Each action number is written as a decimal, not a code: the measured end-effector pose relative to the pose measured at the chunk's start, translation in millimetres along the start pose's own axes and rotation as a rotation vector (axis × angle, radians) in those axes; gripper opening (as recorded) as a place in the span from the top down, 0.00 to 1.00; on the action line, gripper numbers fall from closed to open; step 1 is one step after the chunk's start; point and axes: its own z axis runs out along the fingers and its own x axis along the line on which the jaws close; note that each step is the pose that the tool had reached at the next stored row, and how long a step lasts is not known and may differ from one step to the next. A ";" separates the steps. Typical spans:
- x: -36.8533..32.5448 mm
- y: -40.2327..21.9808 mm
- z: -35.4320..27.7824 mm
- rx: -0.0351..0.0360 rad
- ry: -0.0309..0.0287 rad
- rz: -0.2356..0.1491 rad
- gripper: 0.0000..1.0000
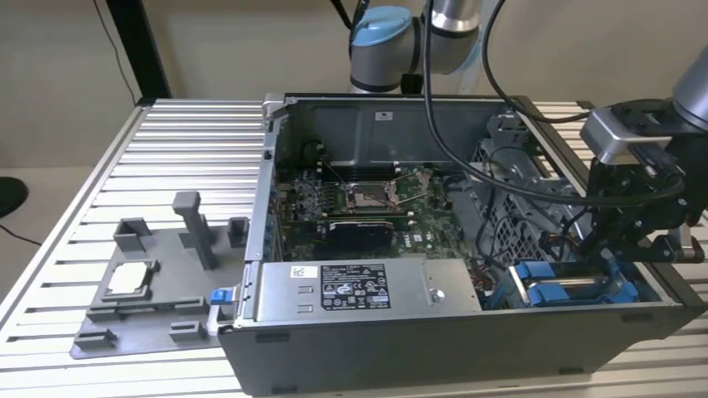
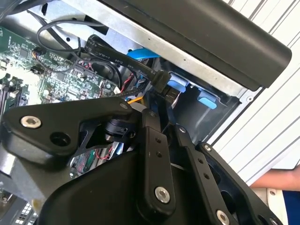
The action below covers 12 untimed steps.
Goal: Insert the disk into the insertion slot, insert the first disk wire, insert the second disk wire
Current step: 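Insert the first disk wire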
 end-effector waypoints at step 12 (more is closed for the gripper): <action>0.2 -0.2 7.0 0.0000 0.0006 0.000 1.00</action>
